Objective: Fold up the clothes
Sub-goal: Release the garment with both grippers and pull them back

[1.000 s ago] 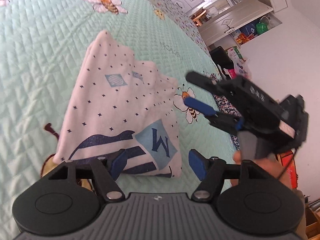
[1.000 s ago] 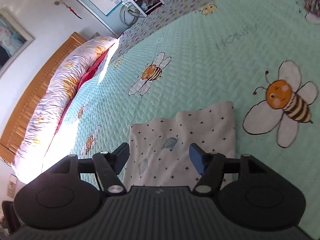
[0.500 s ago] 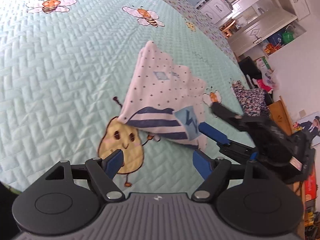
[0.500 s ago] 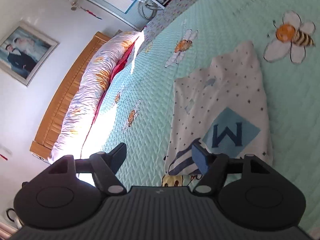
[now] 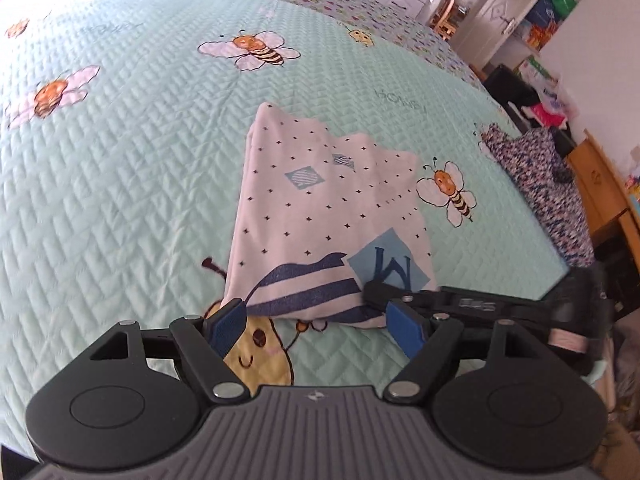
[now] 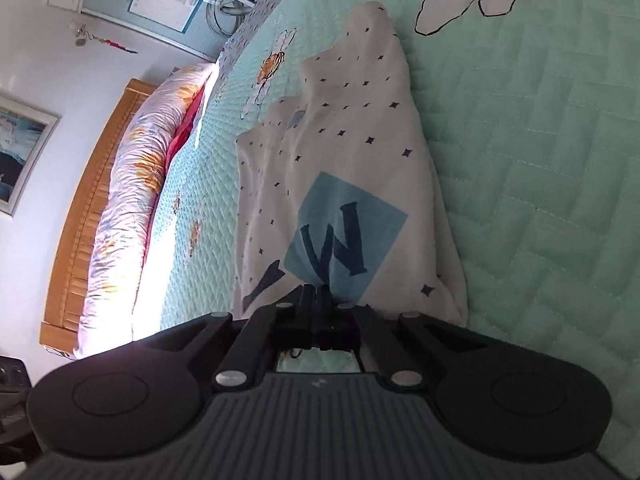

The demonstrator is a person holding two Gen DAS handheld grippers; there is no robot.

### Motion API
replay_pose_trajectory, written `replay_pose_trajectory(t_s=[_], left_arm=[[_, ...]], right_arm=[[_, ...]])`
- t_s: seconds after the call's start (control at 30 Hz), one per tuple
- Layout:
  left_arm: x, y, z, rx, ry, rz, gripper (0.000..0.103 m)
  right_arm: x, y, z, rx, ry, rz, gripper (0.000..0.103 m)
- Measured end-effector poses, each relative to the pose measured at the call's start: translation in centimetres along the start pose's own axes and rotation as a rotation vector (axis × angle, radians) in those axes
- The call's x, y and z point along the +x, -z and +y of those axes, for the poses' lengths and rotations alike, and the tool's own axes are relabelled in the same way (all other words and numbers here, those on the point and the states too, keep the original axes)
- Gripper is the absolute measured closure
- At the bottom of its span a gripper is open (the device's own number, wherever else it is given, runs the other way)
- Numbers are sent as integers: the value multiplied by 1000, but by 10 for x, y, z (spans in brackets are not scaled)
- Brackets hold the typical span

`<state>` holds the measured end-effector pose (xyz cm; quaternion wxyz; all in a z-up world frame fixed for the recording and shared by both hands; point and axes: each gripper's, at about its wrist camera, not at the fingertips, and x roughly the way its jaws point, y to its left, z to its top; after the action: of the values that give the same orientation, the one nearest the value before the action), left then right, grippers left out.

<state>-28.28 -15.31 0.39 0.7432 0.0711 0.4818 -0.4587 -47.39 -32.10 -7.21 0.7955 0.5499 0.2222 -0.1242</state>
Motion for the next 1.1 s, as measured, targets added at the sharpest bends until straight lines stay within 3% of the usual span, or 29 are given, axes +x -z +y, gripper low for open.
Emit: replay_pose_trajectory(t_s=[0.13,0.23,0.3,0.37,0.53,0.7,0.77,0.83,0.9,0.97,1.03,1.07,1.1], left_arm=[[15,-9,-7,56,-30,0,23],[34,-14,-7,83,-50,11,23],[54,-16,-3,94,-85,54,24],[68,-15,1,97,-106,99,23],[71,-12,2,114,-101,99,19],[74,-9,3,131,-96,100,18],[75,-8,3,138,-94,101,16],[76,-6,3,145,-92,101,15],[77,-5,3,152,-84,100,12],[78,-5,3,154,-75,99,4],[80,-6,1,151,-67,99,2],[79,-6,1,145,-68,99,2],[76,-8,1,134,-68,99,2]], right_arm=[[-14,-1,-1,5,7,-41,88],[-10,-3,-11,-26,93,-35,89],[-1,-1,-24,-13,105,-32,103],[1,-1,-34,25,78,-39,103],[0,-4,-27,29,85,-24,103],[-20,-4,-9,-24,54,-79,73],[-23,-3,-12,-28,72,-76,68],[-16,-1,-29,-19,109,-40,74],[-14,0,-37,-23,126,-49,99],[-15,-2,-36,-8,130,-44,99],[-16,-4,-29,-13,141,-29,93],[-17,-5,-25,-14,142,-23,81],[-19,-6,-18,-22,139,-20,62]])
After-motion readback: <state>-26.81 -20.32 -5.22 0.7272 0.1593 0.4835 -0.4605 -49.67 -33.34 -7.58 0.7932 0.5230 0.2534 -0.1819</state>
